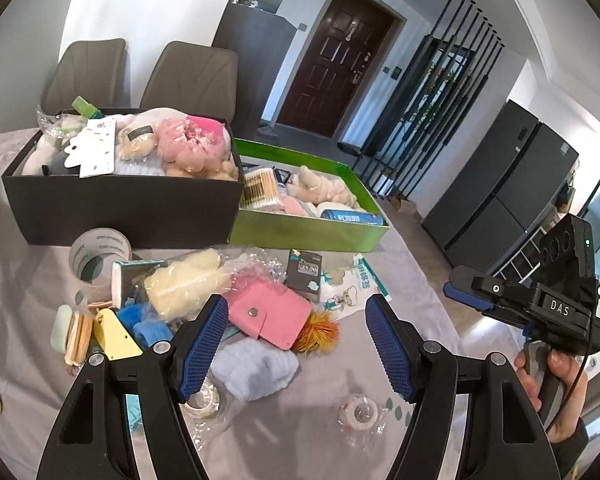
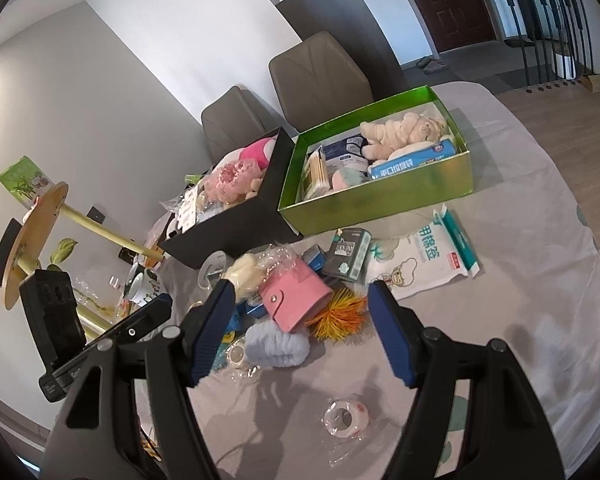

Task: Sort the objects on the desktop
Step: 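Move the left gripper down to the white cotton swab bag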

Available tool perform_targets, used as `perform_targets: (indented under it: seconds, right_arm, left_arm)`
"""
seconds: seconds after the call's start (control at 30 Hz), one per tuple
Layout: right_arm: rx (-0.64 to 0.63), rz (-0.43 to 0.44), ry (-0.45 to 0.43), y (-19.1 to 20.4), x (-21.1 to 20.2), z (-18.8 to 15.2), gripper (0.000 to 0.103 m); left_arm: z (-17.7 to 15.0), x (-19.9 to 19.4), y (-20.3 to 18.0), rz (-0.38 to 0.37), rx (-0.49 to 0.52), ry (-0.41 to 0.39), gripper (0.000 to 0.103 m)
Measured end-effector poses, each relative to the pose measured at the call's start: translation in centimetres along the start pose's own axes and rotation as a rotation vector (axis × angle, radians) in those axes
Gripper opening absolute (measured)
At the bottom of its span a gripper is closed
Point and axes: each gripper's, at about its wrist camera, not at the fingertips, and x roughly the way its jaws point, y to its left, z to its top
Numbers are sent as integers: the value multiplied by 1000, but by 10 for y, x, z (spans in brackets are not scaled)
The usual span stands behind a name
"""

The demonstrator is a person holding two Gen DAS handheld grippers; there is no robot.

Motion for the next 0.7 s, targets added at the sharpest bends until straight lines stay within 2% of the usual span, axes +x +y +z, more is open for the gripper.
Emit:
perform_targets:
  seconds: [0.2, 0.7]
  right_arm:
    - [13, -16, -6, -7, -2, 1, 69]
    - [71, -39, 20, -53, 14, 12, 69]
  left_arm:
    - [0, 15, -8, -25, 14, 25, 72]
    - [2, 77, -32, -48, 50, 117, 72]
